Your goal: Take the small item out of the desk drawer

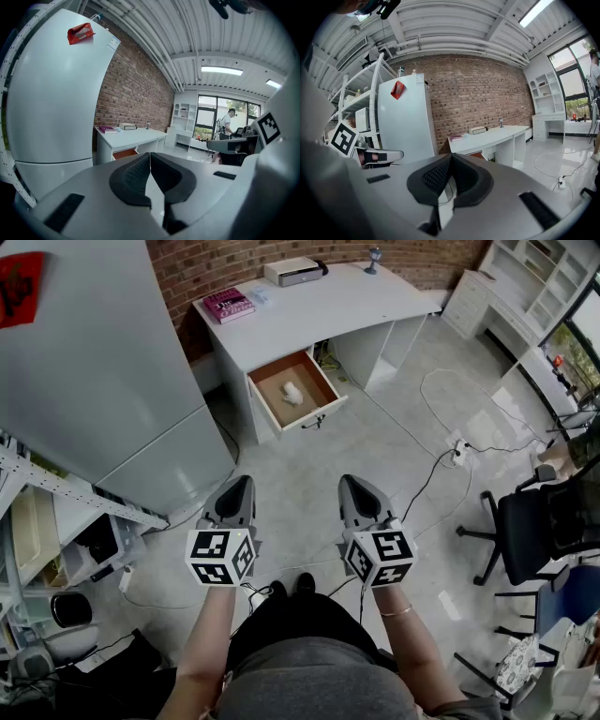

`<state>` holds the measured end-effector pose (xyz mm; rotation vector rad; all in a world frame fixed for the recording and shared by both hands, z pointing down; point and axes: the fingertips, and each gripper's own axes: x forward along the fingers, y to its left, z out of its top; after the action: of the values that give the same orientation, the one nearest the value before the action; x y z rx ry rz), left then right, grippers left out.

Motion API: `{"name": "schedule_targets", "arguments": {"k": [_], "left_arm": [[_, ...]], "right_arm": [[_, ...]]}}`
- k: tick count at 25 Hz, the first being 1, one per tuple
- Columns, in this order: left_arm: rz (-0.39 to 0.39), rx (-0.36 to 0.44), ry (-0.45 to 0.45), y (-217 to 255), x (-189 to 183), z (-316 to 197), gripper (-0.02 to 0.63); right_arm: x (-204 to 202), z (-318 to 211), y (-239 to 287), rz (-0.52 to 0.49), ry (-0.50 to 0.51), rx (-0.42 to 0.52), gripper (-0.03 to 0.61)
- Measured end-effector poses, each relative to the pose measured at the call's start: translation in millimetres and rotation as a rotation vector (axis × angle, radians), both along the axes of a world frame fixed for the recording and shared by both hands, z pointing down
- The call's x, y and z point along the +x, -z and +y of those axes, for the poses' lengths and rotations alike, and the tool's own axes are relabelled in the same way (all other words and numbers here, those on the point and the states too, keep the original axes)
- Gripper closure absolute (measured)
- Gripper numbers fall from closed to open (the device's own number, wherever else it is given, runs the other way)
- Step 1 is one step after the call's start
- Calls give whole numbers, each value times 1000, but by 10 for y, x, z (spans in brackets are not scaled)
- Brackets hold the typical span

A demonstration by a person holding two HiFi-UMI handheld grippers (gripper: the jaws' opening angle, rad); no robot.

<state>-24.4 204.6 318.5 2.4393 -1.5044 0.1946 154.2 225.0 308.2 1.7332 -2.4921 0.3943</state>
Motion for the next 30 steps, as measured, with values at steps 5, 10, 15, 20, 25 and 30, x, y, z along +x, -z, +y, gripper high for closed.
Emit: {"name": "schedule_targets", "arguments": {"k": [5,10,15,20,25,30], "left_arm": [[-5,8,2,58,101,-55,591],[-16,12,6,56,153,-36,591],[-23,13,16,66,175,-12,591],[-25,5,21,44,215,44,591],[-32,1,30,15,244,84,591],[-40,-4,34,-9,264,109,591]], "right_arm": [[69,-57,12,-7,13,-1,577],[83,-36,-19,-42,27,-5,575],[109,-33,-33,-50,32,-10,574],[147,-18,-46,-53,39,-15,560],[168,-9,-95,-66,56,-34,521],[135,0,-170,-69,85,-63,492]]}}
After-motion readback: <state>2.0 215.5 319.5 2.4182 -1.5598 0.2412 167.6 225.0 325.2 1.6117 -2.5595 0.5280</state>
